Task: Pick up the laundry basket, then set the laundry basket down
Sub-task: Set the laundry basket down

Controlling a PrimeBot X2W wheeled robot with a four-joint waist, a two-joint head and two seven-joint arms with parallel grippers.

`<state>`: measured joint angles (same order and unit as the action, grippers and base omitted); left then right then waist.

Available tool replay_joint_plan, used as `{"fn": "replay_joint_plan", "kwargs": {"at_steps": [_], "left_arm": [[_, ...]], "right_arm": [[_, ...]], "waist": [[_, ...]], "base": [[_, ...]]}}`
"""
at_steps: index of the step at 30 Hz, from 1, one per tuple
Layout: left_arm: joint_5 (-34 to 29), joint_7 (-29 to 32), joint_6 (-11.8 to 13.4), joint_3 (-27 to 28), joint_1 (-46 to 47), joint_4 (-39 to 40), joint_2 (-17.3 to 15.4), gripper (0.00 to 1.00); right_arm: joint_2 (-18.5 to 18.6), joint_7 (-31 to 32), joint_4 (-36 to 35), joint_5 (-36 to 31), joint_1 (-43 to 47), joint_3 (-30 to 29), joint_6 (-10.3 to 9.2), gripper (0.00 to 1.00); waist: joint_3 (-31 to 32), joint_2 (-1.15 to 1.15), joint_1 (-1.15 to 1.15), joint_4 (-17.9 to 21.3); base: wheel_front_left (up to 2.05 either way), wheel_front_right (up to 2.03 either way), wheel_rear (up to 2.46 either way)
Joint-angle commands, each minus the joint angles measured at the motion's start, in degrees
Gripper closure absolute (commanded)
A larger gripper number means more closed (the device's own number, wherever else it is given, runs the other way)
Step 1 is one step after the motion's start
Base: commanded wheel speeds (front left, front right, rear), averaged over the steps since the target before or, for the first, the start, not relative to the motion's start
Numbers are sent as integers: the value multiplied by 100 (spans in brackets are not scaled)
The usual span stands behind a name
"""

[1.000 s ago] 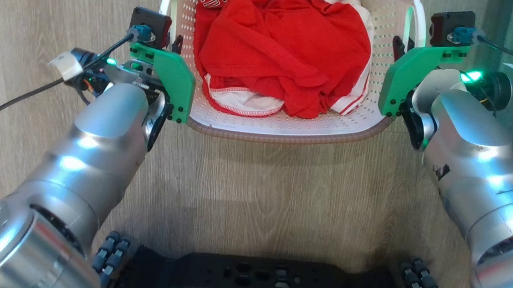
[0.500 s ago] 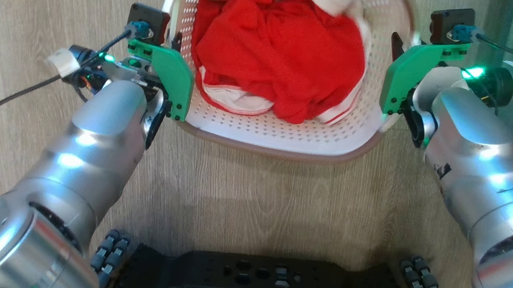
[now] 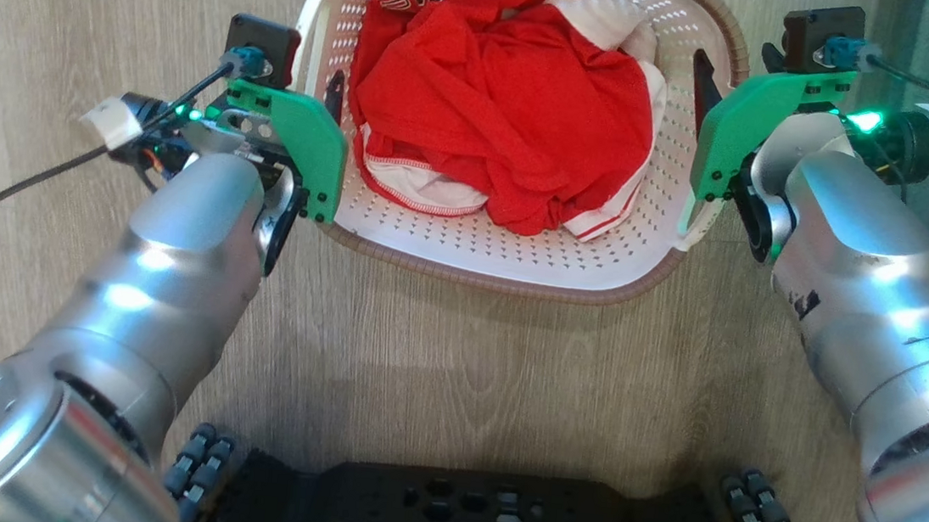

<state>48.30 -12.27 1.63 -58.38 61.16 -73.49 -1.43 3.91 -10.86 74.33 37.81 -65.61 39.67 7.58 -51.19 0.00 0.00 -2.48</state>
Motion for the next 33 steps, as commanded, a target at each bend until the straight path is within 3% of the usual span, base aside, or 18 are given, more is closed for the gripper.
{"fn": "replay_joint_plan", "kwargs": {"at_steps": [1,11,16,24,33], "left_arm": [[52,-83,75,92,-102,-23,-145,0],[142,-260,55,280,-269,15,-216,0],[52,-271,152,653,-421,584,-424,0],[-712,-272,436,1690,-1260,1995,-812,0],[-1709,-273,536,2848,-2550,3281,-878,0]], "right_arm": [[-103,-105,-45,31,122,82,-9,0],[-103,-353,-120,5,112,154,-9,0],[-103,-408,-325,-59,164,37,-9,0],[-94,-412,-1278,-999,684,-930,-9,0],[-100,-413,-2597,-1910,1952,-2142,-9,0]], "waist": [[42,0,0,12],[506,0,0,101],[871,0,0,144],[1621,0,0,220],[2534,0,0,210]], "base": [[0,0,0],[0,0,0],[0,0,0],[0,0,0],[0,0,0]]}}
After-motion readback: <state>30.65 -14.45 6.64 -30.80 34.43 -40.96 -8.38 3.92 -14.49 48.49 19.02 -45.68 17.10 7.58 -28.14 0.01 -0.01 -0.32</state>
